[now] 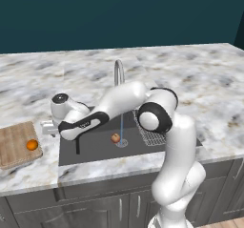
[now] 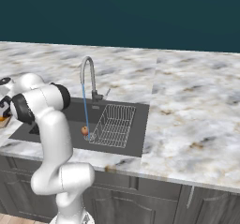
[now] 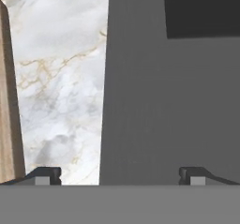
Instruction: Pick the tangerine, peach from the sink and place them on the cutting board to airdry. Then turn off the sink faucet.
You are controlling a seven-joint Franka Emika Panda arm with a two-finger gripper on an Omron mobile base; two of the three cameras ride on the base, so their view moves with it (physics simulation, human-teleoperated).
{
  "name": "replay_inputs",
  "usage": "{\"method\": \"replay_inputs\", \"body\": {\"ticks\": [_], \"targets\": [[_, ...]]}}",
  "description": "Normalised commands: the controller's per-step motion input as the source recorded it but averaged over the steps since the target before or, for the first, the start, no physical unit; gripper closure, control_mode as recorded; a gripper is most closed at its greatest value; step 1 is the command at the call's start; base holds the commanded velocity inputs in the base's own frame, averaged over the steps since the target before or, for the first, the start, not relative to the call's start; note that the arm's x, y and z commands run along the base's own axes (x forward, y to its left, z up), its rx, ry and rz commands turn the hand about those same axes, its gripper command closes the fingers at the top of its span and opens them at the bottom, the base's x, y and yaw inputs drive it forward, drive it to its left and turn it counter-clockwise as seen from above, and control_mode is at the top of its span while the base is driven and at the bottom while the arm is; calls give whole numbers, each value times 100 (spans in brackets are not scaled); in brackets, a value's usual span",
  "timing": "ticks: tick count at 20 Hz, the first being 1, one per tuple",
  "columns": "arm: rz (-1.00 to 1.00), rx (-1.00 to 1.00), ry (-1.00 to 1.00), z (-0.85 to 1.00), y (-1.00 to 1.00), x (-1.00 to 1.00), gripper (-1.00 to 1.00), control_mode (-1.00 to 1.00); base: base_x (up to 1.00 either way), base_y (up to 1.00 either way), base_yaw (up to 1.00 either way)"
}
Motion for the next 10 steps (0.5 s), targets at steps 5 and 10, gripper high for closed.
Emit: {"method": "replay_inputs", "body": {"ticks": [5,10], "targets": [[0,0,0,0,-28,0,-100,-100,0,0,0],[0,0,1,0,-27,0,-100,-100,0,0,0]]}}
